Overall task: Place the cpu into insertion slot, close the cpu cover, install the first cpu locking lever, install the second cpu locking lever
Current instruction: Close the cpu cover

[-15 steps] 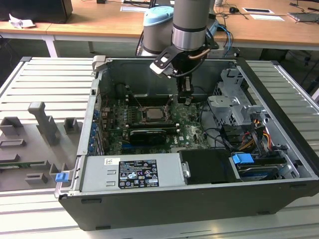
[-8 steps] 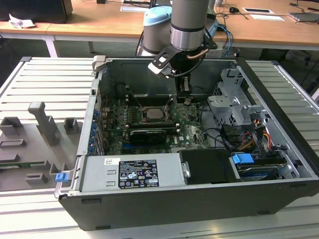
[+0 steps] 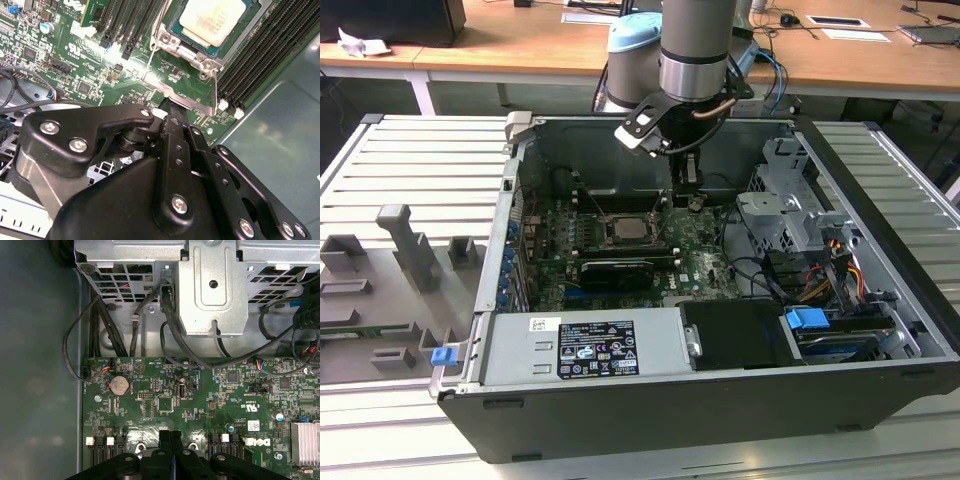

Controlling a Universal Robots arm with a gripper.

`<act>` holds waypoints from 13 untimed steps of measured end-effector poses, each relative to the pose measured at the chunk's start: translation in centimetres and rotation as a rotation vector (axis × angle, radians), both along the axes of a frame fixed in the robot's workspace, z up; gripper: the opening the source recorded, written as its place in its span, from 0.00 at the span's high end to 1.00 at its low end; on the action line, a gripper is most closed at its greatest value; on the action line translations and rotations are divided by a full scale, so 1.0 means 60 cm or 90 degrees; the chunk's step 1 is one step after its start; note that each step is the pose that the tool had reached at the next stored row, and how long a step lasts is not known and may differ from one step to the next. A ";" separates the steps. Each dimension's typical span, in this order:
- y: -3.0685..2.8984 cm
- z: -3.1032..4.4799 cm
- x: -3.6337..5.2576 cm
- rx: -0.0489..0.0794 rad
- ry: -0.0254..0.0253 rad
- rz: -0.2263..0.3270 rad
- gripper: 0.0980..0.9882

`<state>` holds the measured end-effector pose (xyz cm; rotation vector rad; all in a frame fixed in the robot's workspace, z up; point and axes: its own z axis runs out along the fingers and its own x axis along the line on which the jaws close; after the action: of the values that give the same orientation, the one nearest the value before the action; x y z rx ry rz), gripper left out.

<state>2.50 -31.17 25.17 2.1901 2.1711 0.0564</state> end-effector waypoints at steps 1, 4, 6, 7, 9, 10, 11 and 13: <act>0.0000 0.000 -0.001 0.000 0.0000 0.000 0.99; 0.0000 0.000 -0.002 0.000 0.0000 0.000 0.99; 0.0000 0.000 -0.004 0.000 0.0000 0.000 0.99; 0.0000 0.000 -0.005 0.000 0.0000 0.000 0.99; 0.0000 0.000 -0.006 0.000 0.0000 0.000 0.99; 0.0000 0.000 -0.007 0.000 0.0000 0.000 0.99; 0.0000 0.000 -0.009 0.000 0.0000 0.000 0.99; 0.0000 0.000 -0.010 0.000 0.0000 0.000 0.99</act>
<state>1.88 -31.17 25.17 2.1901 2.1711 0.0564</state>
